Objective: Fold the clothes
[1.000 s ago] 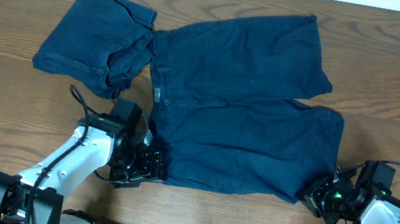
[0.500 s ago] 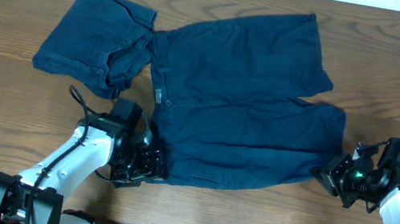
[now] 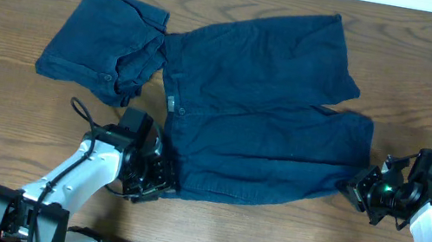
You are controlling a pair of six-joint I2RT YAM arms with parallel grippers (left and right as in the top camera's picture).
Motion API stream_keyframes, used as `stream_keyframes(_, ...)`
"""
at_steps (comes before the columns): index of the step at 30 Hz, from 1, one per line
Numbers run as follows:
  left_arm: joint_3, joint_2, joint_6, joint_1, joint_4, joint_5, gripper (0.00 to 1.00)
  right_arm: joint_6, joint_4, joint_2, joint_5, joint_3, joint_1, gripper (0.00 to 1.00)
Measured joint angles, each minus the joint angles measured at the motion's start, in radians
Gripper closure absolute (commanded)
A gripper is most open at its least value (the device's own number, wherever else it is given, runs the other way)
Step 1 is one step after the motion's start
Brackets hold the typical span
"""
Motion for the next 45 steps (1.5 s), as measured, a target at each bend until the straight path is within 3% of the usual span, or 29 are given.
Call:
stream_keyframes(4, -0.014, -0.009, -0.044, 0.001, 0.023, 0.014, 0.48, 0.000, 0.000, 0.000, 0.000, 0.000, 0.000, 0.99)
stream_keyframes(5, -0.016, -0.009, -0.051, 0.001, 0.028, 0.018, 0.53, 0.000, 0.001, 0.000, 0.000, 0.000, 0.000, 0.99)
stream_keyframes(9, -0.031, -0.008, -0.066, 0.000, 0.051, 0.004, 0.92, 0.000, 0.002, 0.000, 0.000, 0.000, 0.000, 0.99)
stream_keyframes(10, -0.035, -0.006, -0.070, 0.000, 0.050, 0.000, 0.94, 0.000, 0.003, 0.000, 0.000, 0.000, 0.000, 0.99)
stream_keyframes(19, -0.040, -0.008, -0.053, 0.002, -0.054, -0.006, 0.94, -0.008, -0.005, -0.001, 0.011, 0.011, 0.000, 0.99)
stream_keyframes(26, 0.002, -0.150, 0.000, 0.013, -0.227, 0.015, 0.94, -0.018, -0.166, -0.049, 0.052, 0.157, -0.018, 0.99)
stream_keyframes(38, 0.260, -0.505, 0.020, -0.079, -0.673, -0.014, 0.94, -0.038, -0.462, -0.199, 0.157, 0.511, -0.130, 0.99)
stream_keyframes(45, 0.482, -0.595, 0.015, -0.131, -0.755, -0.053, 0.94, -0.038, -0.504, -0.208, 0.249, 0.624, -0.135, 0.99)
